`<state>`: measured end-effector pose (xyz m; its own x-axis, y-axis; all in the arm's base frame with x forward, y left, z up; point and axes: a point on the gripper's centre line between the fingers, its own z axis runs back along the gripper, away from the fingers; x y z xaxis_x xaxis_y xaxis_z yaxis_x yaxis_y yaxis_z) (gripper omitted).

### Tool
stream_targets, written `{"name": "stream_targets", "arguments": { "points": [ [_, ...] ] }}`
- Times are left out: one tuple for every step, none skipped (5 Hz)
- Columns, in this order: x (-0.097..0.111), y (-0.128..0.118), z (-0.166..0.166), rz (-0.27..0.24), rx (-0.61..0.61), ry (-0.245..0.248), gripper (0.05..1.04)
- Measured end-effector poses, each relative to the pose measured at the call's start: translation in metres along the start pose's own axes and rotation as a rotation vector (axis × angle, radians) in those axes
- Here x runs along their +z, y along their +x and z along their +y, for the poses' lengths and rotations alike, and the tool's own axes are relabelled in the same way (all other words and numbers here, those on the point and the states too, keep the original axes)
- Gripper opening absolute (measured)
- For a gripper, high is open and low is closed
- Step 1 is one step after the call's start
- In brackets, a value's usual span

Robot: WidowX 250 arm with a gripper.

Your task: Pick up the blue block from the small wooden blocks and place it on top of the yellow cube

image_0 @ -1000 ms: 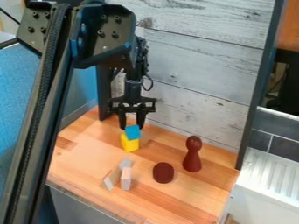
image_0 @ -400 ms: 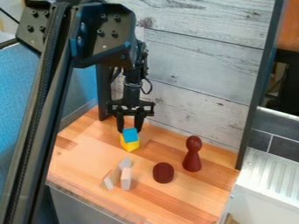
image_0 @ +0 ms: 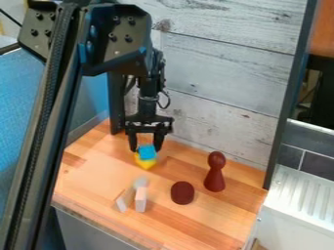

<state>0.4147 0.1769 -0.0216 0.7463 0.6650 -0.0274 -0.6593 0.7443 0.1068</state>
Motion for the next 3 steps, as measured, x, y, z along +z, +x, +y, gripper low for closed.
{"name": "stream_targets", "arguments": {
  "points": [
    [-0.002, -0.003, -0.002, -0.002, 0.000, -0.020, 1.011],
    [0.029, -0.006, 0.002, -0.089, 0.008, -0.066, 1.006],
    [0.063, -0.014, 0.018, -0.131, 0.019, -0.140, 1.001]
  ]
}}
